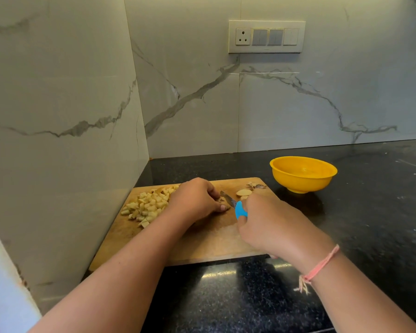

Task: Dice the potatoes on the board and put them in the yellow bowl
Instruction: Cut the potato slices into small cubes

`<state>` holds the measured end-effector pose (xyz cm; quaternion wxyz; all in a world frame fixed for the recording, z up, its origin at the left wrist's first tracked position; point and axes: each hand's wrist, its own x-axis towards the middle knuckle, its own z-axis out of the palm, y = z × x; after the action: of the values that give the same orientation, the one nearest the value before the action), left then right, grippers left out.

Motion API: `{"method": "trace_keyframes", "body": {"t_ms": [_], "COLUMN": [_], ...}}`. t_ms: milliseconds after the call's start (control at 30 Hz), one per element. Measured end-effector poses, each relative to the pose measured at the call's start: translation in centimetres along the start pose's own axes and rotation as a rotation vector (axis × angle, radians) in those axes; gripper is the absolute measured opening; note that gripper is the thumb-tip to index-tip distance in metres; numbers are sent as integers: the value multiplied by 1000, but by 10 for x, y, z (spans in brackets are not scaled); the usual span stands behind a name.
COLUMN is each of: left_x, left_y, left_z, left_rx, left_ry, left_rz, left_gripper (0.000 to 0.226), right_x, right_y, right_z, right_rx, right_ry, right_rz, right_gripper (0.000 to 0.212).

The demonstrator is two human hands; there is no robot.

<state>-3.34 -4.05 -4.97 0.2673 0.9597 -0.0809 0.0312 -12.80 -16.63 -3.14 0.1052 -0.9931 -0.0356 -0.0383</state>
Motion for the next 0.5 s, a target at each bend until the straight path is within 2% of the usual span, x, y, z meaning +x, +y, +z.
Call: {"method": "trace_keyframes", "body": {"t_ms": [233,333,500], "left_x": [0,0,0], "left_y": [0,-2,-5], "left_z": [0,-1,-5], "left_rx": [13,11,-8], "left_ry": [-22,-38,-42], "left_rz": [-8,-2,4], "left_gripper": [40,39,32], "right_x": [-35,-43,-43], "right_y": [12,19,19], "right_z": [6,1,0], "right_rx": [-15,14,84], "right_ry": [-1,38,173], "right_rz": [-11,-13,-27], "right_gripper": [32,41,41]}}
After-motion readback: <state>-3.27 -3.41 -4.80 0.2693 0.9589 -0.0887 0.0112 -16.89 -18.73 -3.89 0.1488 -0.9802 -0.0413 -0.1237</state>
